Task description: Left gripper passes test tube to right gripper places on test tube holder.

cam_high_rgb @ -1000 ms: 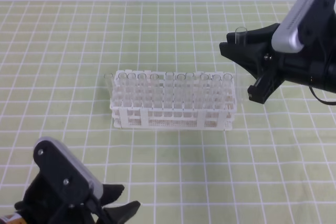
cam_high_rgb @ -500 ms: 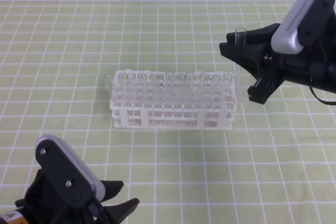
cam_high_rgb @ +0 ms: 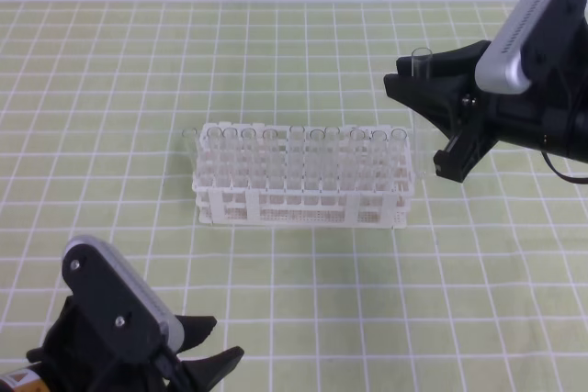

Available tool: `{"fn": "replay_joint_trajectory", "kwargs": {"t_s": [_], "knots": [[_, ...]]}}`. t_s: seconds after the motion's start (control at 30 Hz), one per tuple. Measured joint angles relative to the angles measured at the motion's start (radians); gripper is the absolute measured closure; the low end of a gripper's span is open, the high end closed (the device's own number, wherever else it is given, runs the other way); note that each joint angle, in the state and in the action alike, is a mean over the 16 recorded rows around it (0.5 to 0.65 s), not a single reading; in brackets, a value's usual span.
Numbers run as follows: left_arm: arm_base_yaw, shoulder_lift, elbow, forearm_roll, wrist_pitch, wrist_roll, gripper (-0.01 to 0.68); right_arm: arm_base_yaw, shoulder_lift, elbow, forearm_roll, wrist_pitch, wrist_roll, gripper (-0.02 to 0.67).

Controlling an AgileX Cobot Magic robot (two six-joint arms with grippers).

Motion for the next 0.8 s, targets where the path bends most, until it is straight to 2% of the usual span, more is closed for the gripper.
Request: {"fn": "replay_joint_trajectory", "kwargs": {"t_s": [0.27, 0.43, 0.63, 0.8], "knots": [[0.000, 0.001, 0.000, 0.001, -0.001, 0.000, 0.421, -0.020, 0.002, -0.012, -0.006, 0.007, 0.016, 0.558], [0.000, 0.001, 0.000, 0.001, -0.001, 0.000, 0.421, -0.029, 0.004, -0.043, -0.067, -0.027, 0.088, 0.558], [0.000, 0.001, 0.000, 0.000, -0.001, 0.000, 0.421, -0.019, 0.004, -0.095, -0.215, -0.129, 0.295, 0.558], [0.000, 0.000, 0.000, 0.002, -0.002, 0.000, 0.421, 0.018, 0.003, -0.126, -0.402, -0.289, 0.588, 0.558]]}}
